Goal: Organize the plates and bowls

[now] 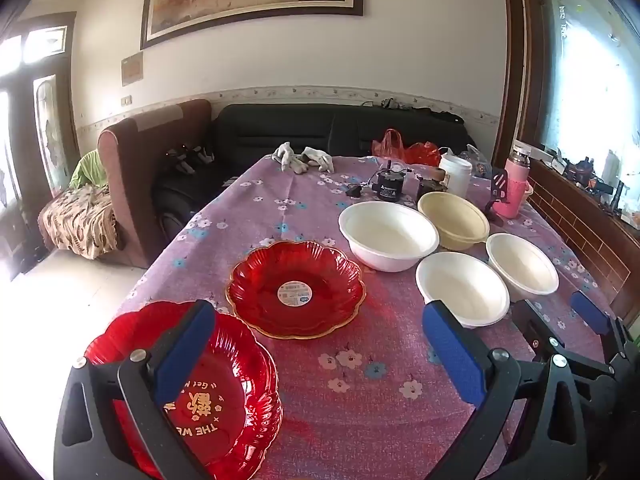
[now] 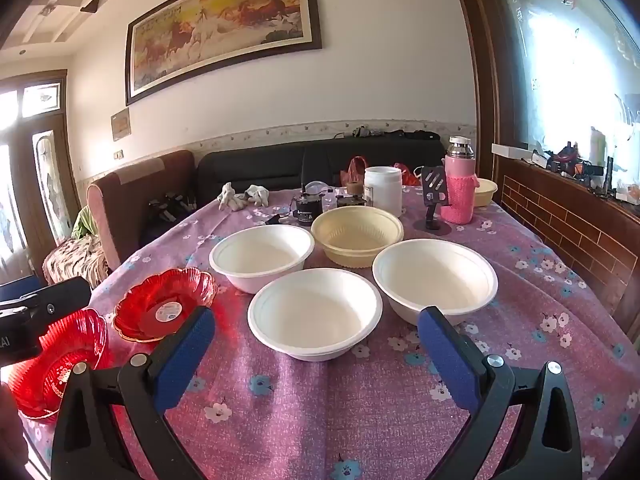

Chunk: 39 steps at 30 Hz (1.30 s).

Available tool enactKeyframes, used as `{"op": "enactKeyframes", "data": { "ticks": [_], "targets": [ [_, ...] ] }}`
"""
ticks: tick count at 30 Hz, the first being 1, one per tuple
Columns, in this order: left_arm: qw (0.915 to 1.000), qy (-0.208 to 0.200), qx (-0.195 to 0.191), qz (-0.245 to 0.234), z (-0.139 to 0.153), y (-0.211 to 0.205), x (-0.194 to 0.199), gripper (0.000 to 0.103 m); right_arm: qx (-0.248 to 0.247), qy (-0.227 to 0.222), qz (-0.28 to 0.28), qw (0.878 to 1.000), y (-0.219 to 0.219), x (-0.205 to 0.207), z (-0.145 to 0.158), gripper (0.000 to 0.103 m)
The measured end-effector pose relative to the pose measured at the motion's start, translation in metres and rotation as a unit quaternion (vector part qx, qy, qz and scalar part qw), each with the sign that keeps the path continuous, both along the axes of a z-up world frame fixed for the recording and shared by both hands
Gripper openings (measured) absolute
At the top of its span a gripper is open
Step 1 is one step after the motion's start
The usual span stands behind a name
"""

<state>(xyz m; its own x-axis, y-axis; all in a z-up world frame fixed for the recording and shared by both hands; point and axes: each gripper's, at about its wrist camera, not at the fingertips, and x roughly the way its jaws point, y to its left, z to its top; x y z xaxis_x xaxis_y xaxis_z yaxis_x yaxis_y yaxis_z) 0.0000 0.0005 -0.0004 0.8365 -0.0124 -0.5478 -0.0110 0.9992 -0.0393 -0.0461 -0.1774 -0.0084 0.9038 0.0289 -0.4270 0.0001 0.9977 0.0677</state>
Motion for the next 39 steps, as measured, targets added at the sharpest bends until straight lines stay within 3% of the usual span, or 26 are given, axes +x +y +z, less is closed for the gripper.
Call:
{"op": "enactKeyframes", "data": {
  "ticks": [39],
  "targets": [
    [0.9994, 0.027, -0.014, 0.014, -0.010, 0.029, -0.002, 0.103, 0.000, 0.005, 0.026, 1.000, 0.022, -0.003, -0.001, 0.102]
  ]
}}
